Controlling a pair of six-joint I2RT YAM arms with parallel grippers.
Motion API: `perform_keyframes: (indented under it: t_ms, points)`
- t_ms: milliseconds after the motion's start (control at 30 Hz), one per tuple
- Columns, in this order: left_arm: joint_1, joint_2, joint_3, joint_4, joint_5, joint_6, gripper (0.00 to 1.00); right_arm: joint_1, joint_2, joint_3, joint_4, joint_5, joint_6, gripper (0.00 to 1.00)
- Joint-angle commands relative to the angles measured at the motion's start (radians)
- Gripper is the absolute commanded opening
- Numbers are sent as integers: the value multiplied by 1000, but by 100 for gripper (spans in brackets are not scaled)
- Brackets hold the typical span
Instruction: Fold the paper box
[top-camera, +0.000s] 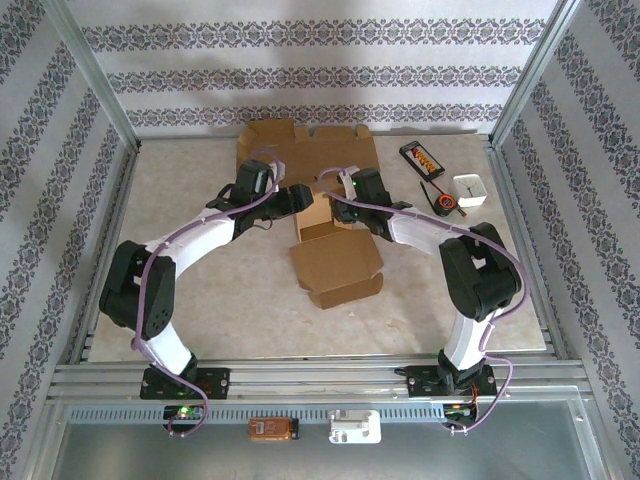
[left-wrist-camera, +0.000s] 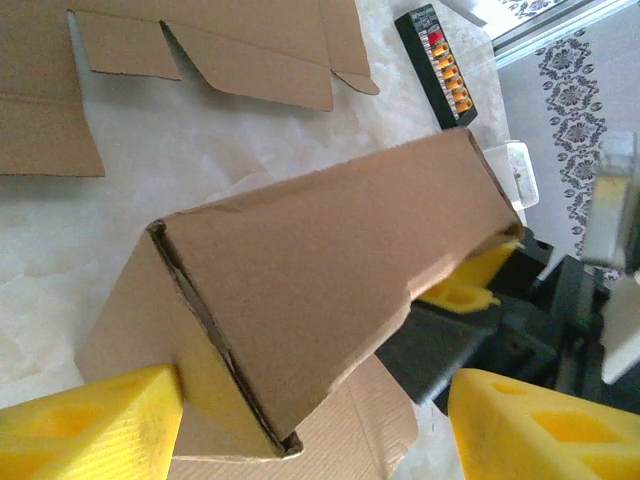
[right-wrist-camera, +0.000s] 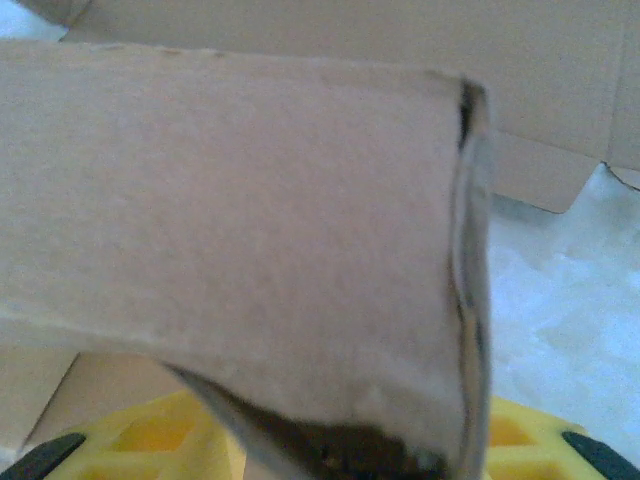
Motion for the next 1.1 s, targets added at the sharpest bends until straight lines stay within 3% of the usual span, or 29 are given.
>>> perform_keyframes:
  t_ms: [0, 167, 433, 700, 833, 967, 1067]
  points:
    - [-3, -33, -24, 66, 31, -32, 71, 42, 68, 2, 6, 22, 112, 41]
    - [-3, -48, -37, 70, 21, -47, 71, 59, 91, -17, 44, 51, 109, 34]
    - [-3, -106, -49, 64, -17, -71, 78, 68, 97, -56, 84, 61, 108, 8]
    - [-2, -230, -89, 42, -121, -58, 81, 71, 34, -82, 103, 75, 36, 7]
    - [-2, -366, -127, -26, -210, -15, 81, 68, -93, -94, 14, 6, -162, 8]
    - [-2, -542, -170, -155, -338, 62, 82, 57, -218, 15, -343, -74, -494, 9]
    - [1, -660, -210, -249, -426, 111, 82, 61, -249, 155, -710, -134, -841, 9]
